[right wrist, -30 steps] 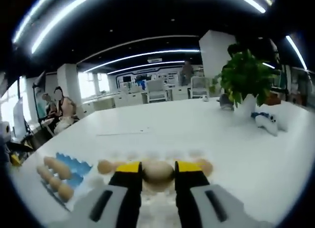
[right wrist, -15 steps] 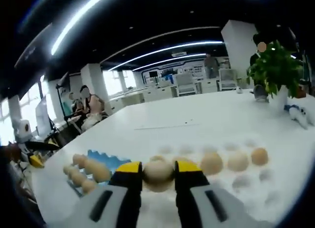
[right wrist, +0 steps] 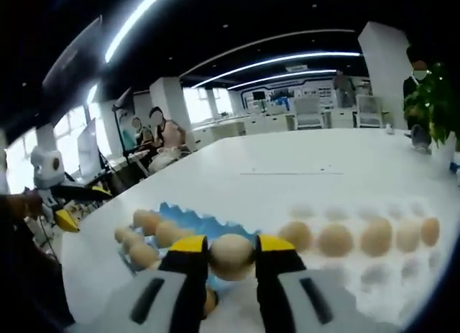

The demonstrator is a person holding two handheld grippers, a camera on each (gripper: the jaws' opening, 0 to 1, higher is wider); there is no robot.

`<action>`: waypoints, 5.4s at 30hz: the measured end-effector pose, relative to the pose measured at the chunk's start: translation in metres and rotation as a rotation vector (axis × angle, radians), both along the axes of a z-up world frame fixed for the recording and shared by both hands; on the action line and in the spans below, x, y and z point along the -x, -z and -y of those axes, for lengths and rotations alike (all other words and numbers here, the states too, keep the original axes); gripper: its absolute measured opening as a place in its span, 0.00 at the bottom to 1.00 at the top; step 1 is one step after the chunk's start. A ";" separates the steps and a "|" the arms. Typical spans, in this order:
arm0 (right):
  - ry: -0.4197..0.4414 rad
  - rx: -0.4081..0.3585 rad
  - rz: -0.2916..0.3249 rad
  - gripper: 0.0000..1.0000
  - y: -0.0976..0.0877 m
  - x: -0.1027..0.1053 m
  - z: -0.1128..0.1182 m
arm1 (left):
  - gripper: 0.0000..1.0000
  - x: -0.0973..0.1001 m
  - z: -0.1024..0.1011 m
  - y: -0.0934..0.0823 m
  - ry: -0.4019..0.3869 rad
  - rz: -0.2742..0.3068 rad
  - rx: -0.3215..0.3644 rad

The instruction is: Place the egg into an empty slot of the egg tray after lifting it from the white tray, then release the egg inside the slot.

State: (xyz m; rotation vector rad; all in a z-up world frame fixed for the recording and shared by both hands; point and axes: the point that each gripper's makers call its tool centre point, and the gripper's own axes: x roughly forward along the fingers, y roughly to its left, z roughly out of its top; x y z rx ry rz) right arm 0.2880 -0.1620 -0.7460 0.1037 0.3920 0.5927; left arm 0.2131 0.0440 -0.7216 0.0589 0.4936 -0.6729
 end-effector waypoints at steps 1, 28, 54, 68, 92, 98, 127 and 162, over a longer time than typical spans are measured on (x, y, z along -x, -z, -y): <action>-0.002 0.007 0.000 0.25 0.002 0.000 -0.001 | 0.87 0.000 0.000 0.000 0.000 0.000 0.001; -0.103 0.093 -0.075 0.26 0.033 0.000 -0.017 | 0.86 0.000 0.001 0.001 0.007 -0.003 -0.004; -0.123 0.098 -0.064 0.25 0.032 0.002 -0.016 | 0.86 0.000 0.002 0.001 0.006 -0.002 -0.009; 0.004 0.057 0.011 0.25 0.005 -0.011 0.014 | 0.86 0.000 0.002 0.002 0.011 -0.006 -0.008; 0.166 0.174 0.005 0.25 0.020 -0.054 0.049 | 0.86 0.000 -0.001 0.001 0.000 -0.007 -0.010; 0.165 0.205 0.012 0.25 0.023 -0.056 0.047 | 0.86 0.000 0.001 0.002 0.006 -0.011 -0.011; 0.154 0.180 0.016 0.21 0.003 -0.057 0.045 | 0.86 -0.004 0.000 0.005 0.006 -0.015 -0.013; -0.210 0.076 0.093 0.20 -0.020 -0.056 -0.131 | 0.85 -0.003 -0.006 0.006 -0.008 -0.018 -0.012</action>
